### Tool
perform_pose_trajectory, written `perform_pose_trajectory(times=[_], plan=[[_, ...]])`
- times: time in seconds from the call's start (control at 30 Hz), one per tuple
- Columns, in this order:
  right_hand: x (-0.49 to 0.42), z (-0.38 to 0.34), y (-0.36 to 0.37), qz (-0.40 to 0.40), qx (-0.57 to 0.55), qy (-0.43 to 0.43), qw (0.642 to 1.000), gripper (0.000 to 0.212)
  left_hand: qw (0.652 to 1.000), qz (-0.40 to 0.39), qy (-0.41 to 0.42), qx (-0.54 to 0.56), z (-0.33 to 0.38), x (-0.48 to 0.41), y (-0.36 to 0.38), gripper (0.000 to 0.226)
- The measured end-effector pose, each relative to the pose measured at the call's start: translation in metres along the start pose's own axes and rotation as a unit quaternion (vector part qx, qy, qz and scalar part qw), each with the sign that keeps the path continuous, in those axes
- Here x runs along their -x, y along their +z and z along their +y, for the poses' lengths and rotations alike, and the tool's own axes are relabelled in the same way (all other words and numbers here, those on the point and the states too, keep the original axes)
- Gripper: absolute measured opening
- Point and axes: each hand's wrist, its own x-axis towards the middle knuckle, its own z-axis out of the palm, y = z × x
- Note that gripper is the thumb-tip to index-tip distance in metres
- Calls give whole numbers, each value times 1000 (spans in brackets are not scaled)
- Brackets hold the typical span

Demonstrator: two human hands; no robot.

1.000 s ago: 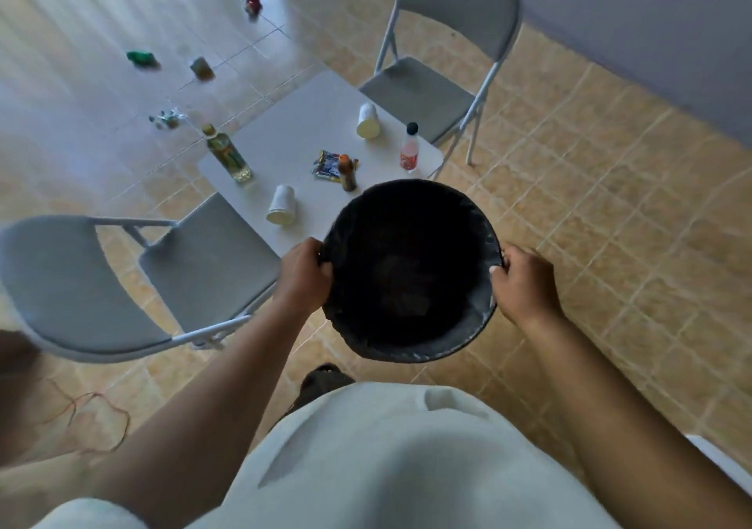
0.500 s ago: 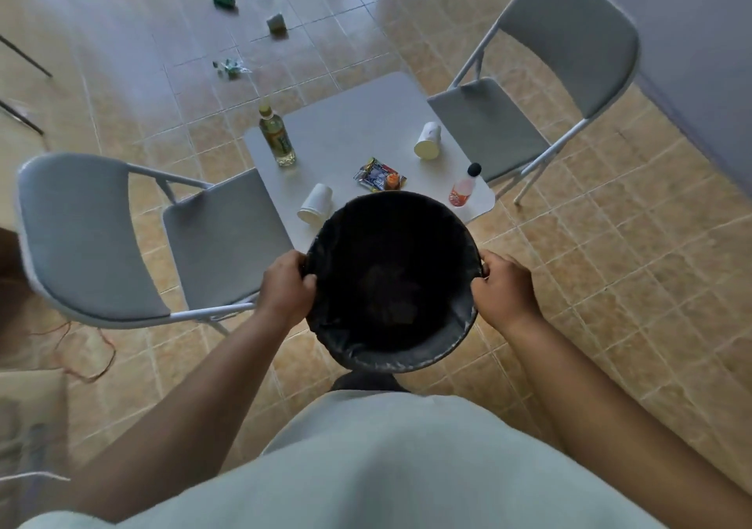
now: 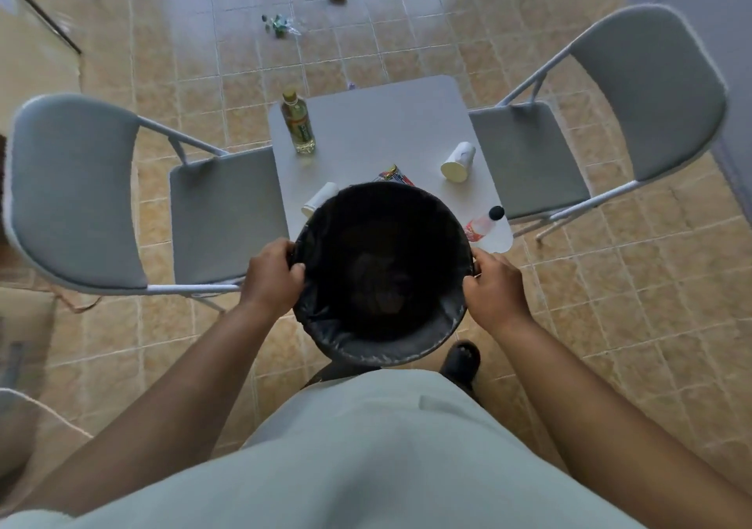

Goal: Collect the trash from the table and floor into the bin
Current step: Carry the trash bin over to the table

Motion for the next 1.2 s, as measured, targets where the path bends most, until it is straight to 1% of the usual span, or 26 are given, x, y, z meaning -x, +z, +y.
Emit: perform_pose_trajectory(times=[0.13,0.23,0.43,0.57,0.8,0.9,1.0,1.2], plan=[[-32,3,-11,-38,-6,-62,997,31,998,41,-48,24,9,16,11,9],[-56,8,-18,-83,9,-112,990,29,990,83,-104,49,16,41,24,13],[-102,5,-25,-157,46,-223,961,34,961,166,-201,87,29,91,59,10],[-119,-2,-17,-177,74,-273,943,42,941,190,-258,109,29,111,84,12],[-126,-28,4,-208,128,-304,921,31,916,208,-307,153,13,116,98,14],[-133,-37,15,-219,151,-303,915,35,908,210,-325,164,5,113,104,16],[-141,-48,25,-211,166,-307,913,39,904,209,-328,177,-2,105,110,17],[-161,-60,42,-213,180,-302,911,48,893,215,-344,193,-1,95,112,16]])
